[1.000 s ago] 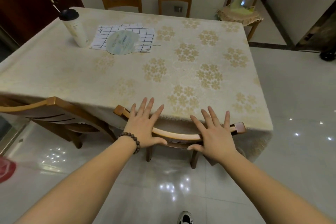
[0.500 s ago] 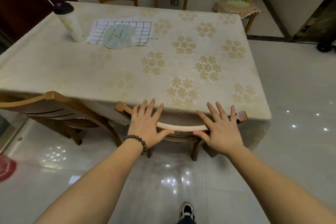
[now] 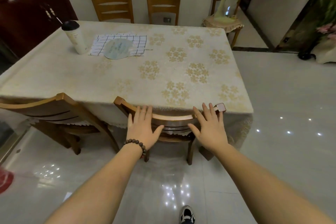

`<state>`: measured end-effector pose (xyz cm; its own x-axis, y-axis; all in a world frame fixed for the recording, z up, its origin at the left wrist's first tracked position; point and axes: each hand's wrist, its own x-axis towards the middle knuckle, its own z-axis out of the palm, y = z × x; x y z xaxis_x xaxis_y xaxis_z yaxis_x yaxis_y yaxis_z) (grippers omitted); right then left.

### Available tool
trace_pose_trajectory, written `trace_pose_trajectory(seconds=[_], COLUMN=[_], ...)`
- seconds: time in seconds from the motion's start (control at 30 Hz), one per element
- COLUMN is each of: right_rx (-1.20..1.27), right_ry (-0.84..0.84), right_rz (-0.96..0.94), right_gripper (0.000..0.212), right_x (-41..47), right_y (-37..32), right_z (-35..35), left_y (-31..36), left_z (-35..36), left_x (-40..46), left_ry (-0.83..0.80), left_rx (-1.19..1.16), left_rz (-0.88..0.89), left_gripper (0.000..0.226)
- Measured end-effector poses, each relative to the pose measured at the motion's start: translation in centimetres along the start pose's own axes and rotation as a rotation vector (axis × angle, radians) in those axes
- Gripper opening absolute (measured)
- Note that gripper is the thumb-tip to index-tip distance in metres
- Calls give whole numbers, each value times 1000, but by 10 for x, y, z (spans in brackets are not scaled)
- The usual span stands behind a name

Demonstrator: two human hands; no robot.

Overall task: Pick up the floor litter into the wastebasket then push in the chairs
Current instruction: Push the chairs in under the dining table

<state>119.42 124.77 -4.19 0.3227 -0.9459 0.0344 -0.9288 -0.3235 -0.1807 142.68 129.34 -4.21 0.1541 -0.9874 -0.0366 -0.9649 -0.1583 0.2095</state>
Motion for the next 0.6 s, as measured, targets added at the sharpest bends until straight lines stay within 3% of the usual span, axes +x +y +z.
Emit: trace_pose_trajectory(seconds=[0.17,0.37,0.6], right_rx=[122,208,260], right_ry=[72,71,146], right_rz=[205,407,605], right_gripper=[63,64,62], right_x=[-76,-153,-200], right_y=[16,54,127], right_z=[8,13,-7], left_y=[29,95,200], left_z=[21,54,66], left_x=[-59,-93,-91], left_ry=[13,-148,-158], left_rx=[-100,-146,-146], left_rz=[-2,139,338], left_gripper=[78,77,73])
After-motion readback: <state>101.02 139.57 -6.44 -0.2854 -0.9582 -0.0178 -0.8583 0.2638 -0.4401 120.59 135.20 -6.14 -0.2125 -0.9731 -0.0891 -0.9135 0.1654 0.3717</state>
